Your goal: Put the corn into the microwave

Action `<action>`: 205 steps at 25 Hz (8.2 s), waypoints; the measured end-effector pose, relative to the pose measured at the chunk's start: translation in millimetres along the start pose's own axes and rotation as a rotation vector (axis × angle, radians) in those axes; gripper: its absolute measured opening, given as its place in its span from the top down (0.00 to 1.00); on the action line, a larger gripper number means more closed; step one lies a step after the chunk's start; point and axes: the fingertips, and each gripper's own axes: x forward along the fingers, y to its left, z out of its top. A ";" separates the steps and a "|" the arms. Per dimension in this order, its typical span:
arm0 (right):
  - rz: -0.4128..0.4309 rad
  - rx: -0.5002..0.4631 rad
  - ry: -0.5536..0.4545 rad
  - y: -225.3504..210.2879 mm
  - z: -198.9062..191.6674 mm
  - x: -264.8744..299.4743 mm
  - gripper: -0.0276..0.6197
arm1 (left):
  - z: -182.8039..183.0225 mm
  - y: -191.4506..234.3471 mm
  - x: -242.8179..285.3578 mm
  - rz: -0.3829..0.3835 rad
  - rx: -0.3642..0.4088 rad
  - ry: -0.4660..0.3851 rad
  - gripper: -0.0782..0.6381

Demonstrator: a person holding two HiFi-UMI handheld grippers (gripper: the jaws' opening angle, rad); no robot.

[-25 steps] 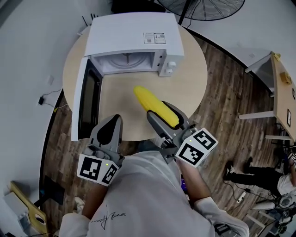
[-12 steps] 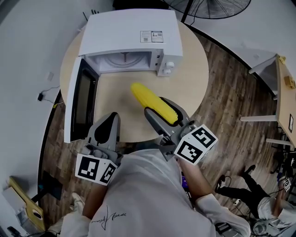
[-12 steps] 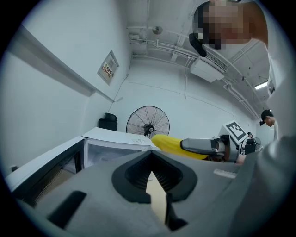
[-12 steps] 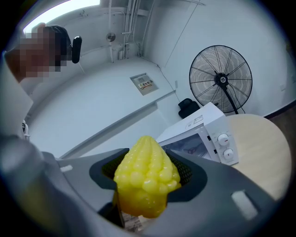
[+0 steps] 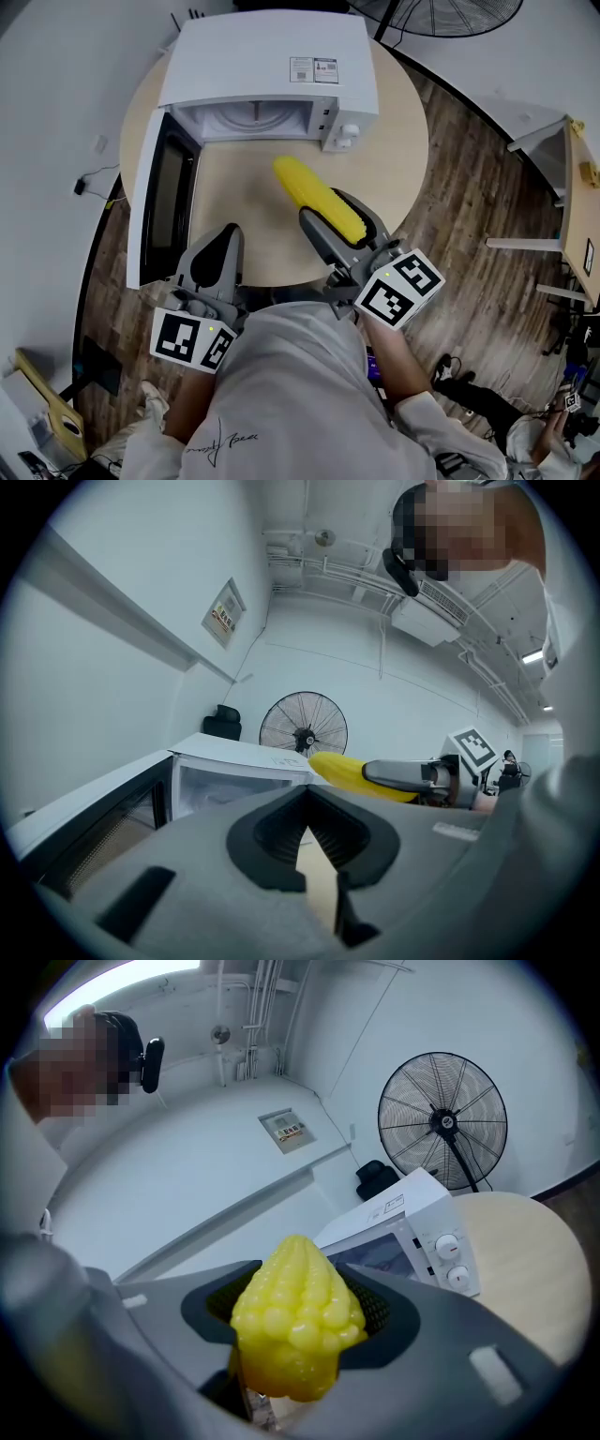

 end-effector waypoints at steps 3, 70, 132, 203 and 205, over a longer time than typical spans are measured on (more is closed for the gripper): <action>-0.002 0.007 0.001 -4.3 -1.2 7.1 0.55 | -1.3 3.1 1.1 0.003 0.000 0.009 0.90; -0.198 -0.051 0.078 -127.2 -74.4 189.3 0.55 | -44.0 72.0 -11.1 0.062 -0.077 0.152 0.90; -0.475 -0.364 0.236 -225.9 -96.1 316.2 0.55 | -52.7 112.1 -34.6 0.098 -0.075 0.183 0.90; -0.500 -0.607 0.330 -212.9 -98.3 292.0 0.49 | -48.1 63.6 -52.7 0.135 -0.107 0.117 0.90; -0.494 -0.598 0.325 -210.4 -96.0 289.2 0.49 | -47.4 60.5 -52.1 0.133 -0.104 0.114 0.90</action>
